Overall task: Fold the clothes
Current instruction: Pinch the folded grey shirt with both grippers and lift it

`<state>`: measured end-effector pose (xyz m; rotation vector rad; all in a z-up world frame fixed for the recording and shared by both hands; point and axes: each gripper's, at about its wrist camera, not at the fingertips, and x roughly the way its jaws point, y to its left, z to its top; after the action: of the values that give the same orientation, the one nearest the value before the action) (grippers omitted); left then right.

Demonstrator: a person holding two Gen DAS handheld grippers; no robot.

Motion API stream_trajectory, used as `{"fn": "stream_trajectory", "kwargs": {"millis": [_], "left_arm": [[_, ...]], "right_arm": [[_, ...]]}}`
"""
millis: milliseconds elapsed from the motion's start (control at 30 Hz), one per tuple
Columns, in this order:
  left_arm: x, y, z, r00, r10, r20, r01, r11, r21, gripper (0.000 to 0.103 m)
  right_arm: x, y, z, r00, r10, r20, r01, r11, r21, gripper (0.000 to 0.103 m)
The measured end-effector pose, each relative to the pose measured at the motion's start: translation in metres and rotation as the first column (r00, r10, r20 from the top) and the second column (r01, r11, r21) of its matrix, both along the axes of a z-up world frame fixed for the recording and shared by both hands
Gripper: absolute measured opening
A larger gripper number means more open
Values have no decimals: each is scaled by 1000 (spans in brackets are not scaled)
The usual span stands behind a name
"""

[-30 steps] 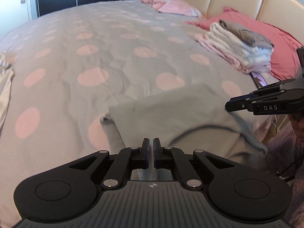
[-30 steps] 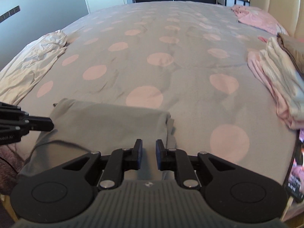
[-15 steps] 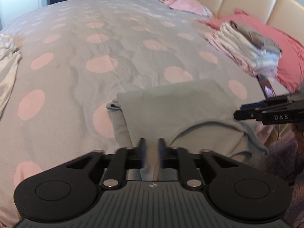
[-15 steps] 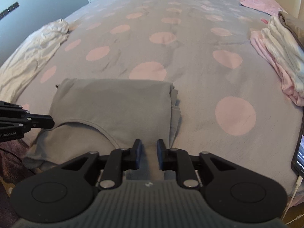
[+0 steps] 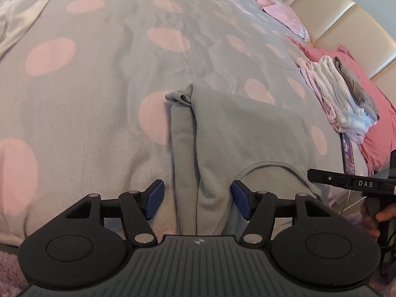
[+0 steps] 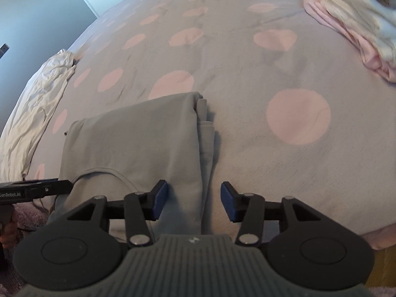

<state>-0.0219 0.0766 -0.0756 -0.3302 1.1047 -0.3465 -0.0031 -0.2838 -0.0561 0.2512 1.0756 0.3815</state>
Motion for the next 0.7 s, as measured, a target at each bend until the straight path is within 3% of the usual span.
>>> {"fn": "stream_trajectory", "kwargs": {"millis": [133,333,400,567,700], "left_arm": [[5,0,-8,1000,-3,-20,2,1000,-24,63],[6,-8,-10,998,-48,27,48,999,-15,63],[6,-9,-10,997,-57,47,58,998,-19,58],[5,-6,-6,995,-58,86,62,997,-46,33],[3,-2,-1,993,-47,105,55,996,-72,28]], "right_arm": [[6,-8,-9,999,-31,-45,34,997,66,57],[13,-7,-20,998,-26,-52,34,987,160,56],[16,-7,-25,998,-18,-56,30,975,219,47],[16,-5,-27,999,-8,-44,20,962,272,32],[13,-9,-21,999,-16,-30,24,956,293,26]]}}
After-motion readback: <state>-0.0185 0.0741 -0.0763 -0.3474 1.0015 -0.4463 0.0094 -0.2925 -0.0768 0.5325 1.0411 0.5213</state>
